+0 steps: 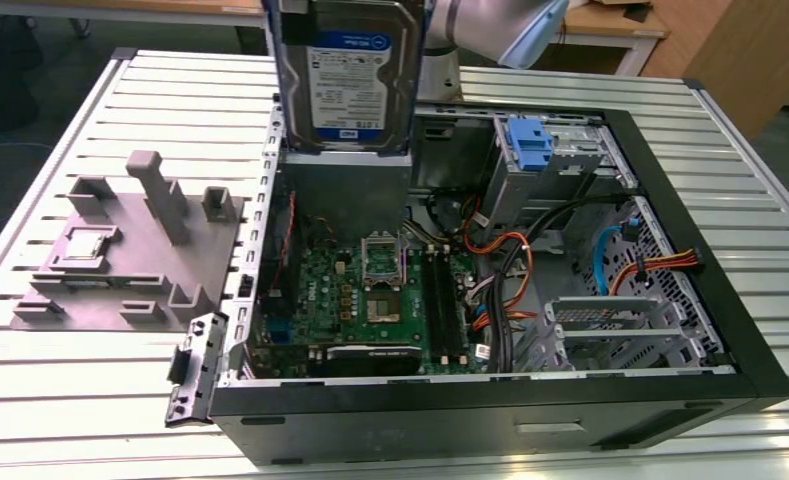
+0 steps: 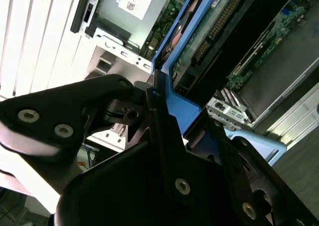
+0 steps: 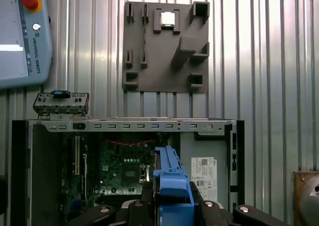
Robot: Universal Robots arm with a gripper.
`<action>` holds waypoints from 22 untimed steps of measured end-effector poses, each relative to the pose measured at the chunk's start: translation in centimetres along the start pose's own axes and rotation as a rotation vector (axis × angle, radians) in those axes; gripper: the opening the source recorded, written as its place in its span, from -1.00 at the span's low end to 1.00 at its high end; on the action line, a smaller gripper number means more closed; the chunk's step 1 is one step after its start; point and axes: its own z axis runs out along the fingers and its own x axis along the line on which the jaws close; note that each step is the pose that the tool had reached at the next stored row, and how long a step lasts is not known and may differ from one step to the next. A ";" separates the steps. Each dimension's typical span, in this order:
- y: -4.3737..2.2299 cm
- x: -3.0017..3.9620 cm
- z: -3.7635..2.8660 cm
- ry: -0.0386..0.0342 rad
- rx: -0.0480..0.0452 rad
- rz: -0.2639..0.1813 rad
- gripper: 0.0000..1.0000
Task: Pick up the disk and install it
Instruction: 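Pick up the disk, then insert the disk into the insertion slot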
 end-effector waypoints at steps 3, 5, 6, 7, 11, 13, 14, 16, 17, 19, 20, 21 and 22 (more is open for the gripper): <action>-1.11 -0.01 0.08 0.0000 0.0014 0.000 -0.26; -1.91 -0.02 0.15 -0.0001 0.0023 0.000 -0.26; -2.29 -0.03 0.19 0.0000 0.0027 0.000 -0.26; -2.66 -0.03 0.22 0.0000 0.0033 0.000 -0.26; -3.94 -0.05 0.35 -0.0002 0.0061 0.000 -0.26; -4.26 -0.05 0.40 -0.0003 0.0070 0.000 -0.26; -4.32 -0.05 0.41 -0.0002 0.0072 0.000 -0.26; -4.32 -0.05 0.41 -0.0001 0.0072 0.000 -0.26; -4.32 -0.05 0.40 -0.0001 0.0072 0.000 -0.26; -4.33 -0.05 0.41 -0.0001 0.0076 0.000 -0.26; -4.33 -0.05 0.41 -0.0001 0.0076 0.000 -0.26; -4.33 -0.05 0.41 -0.0001 0.0076 0.000 -0.26; -4.33 -0.05 0.41 -0.0001 0.0076 0.000 -0.26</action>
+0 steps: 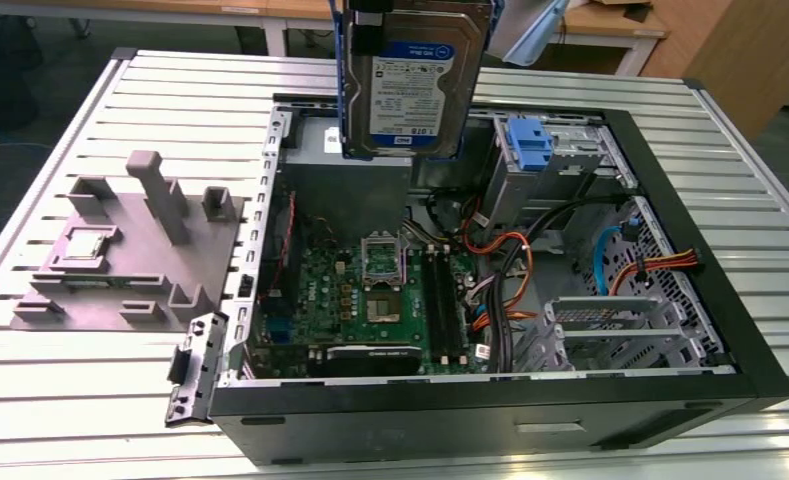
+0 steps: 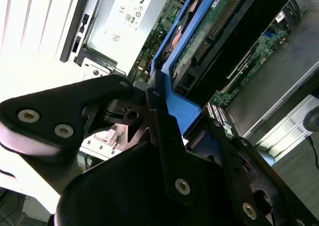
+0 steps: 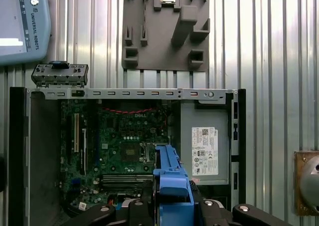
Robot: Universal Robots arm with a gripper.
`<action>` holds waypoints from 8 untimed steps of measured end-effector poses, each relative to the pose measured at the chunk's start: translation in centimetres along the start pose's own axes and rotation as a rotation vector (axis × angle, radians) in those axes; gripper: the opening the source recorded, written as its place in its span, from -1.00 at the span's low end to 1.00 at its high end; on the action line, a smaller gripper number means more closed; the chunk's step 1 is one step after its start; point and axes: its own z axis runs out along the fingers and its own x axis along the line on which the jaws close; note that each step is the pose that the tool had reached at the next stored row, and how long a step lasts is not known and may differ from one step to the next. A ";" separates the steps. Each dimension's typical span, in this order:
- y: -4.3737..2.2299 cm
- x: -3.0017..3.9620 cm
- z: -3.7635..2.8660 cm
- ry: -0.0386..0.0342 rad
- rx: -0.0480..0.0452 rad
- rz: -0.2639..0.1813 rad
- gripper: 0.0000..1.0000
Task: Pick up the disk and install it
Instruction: 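Insert the disk into the insertion slot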
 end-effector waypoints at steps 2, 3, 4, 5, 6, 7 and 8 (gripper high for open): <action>0.00 0.00 0.00 0.0000 0.0000 0.000 -0.26; 0.00 0.00 0.00 0.0000 0.0000 0.000 -0.26; 0.00 0.00 0.00 0.0000 0.0000 0.000 -0.26; 0.00 0.00 0.00 0.0000 0.0000 0.000 -0.26; 0.01 0.03 0.01 -0.0002 0.0001 0.000 -0.26; 0.00 0.08 0.00 -0.0001 0.0001 0.000 -0.26; 0.00 0.15 0.00 -0.0001 0.0001 0.000 -0.26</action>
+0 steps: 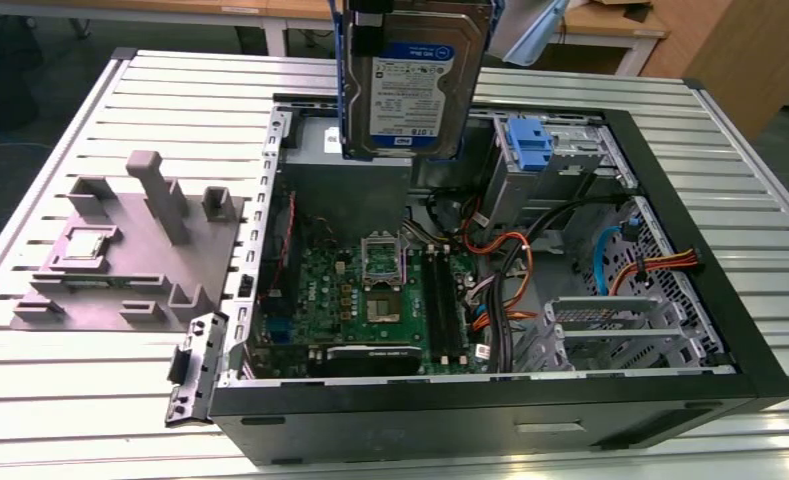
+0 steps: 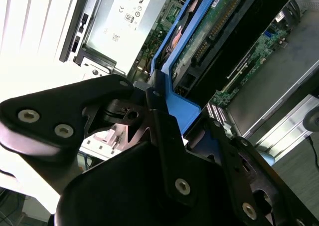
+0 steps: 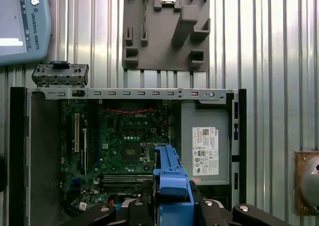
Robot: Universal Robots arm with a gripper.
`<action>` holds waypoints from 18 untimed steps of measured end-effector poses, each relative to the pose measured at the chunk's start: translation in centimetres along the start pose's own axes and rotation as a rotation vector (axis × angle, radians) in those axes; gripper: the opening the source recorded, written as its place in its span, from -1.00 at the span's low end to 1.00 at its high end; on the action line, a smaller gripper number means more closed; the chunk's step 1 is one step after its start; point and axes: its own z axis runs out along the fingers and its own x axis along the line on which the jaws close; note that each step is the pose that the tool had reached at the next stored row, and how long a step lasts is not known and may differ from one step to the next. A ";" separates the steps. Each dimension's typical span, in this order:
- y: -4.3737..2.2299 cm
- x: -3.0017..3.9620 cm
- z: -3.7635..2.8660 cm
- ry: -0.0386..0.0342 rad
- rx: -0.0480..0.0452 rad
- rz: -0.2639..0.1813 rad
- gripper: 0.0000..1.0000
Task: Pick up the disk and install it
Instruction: 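Insert the disk into the insertion slot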
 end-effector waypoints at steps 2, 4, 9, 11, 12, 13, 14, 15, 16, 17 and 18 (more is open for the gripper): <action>0.00 0.23 -0.01 0.0003 0.0000 0.000 -0.26; -0.01 0.52 -0.03 0.0014 0.0000 0.000 -0.26; -0.02 1.15 -0.06 0.0065 0.0001 0.000 -0.26; -0.02 1.41 -0.07 0.0083 0.0001 0.000 -0.26; -0.03 1.54 -0.08 0.0090 0.0001 0.000 -0.26; -0.03 1.67 -0.08 0.0098 0.0001 0.000 -0.26; -0.03 1.80 -0.09 0.0107 0.0001 0.000 -0.26; -0.03 1.90 -0.10 0.0115 0.0002 0.000 -0.26; -0.03 1.96 -0.10 0.0125 0.0002 0.000 -0.26; -0.03 1.97 -0.10 0.0136 0.0002 0.000 -0.26; -0.03 1.99 -0.10 0.0139 0.0002 0.000 -0.26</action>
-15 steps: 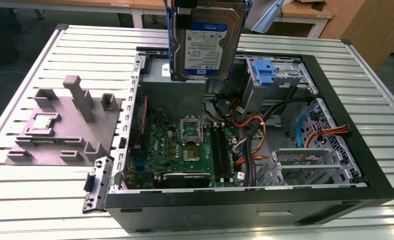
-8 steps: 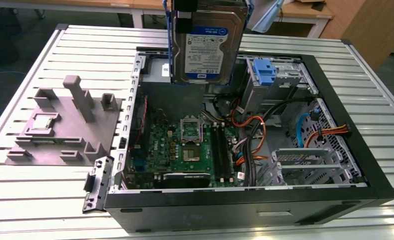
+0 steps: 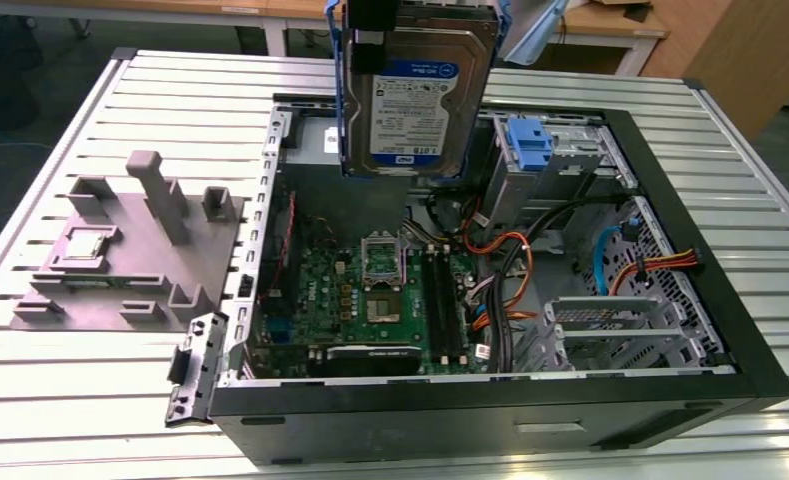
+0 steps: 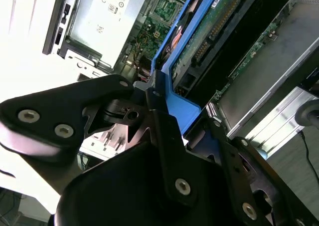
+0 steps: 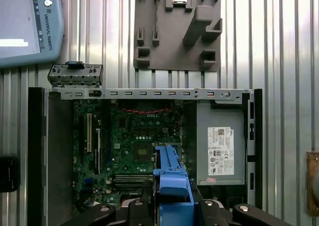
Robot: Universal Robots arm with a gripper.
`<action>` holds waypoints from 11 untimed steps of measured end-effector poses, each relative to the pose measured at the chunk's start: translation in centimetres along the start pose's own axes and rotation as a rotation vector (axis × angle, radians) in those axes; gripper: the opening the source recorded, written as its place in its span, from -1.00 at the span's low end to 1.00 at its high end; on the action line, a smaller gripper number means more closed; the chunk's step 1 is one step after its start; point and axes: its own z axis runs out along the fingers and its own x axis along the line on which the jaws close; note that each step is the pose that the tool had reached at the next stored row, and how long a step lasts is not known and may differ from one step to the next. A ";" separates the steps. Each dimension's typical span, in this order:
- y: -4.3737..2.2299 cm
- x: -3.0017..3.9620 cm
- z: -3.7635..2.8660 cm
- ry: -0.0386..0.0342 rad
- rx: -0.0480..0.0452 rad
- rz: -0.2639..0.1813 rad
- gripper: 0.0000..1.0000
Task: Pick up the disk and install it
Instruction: 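Insert the disk into the insertion slot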
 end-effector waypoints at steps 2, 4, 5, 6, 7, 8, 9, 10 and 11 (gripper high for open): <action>0.00 0.09 -0.01 0.0005 0.0000 0.000 -0.26; -0.01 0.10 -0.01 0.0005 0.0000 0.000 -0.26; 0.00 0.10 -0.01 0.0005 0.0000 0.000 -0.26; 0.00 0.10 0.00 0.0005 0.0001 0.000 -0.26; 0.00 0.10 0.00 0.0005 0.0000 0.000 -0.26; 0.00 0.10 -0.01 0.0005 0.0000 0.000 -0.26; -0.01 0.10 -0.01 0.0005 0.0000 0.000 -0.26; -0.01 0.10 0.00 0.0005 0.0000 0.000 -0.26; -0.01 0.11 -0.01 0.0005 0.0000 0.000 -0.26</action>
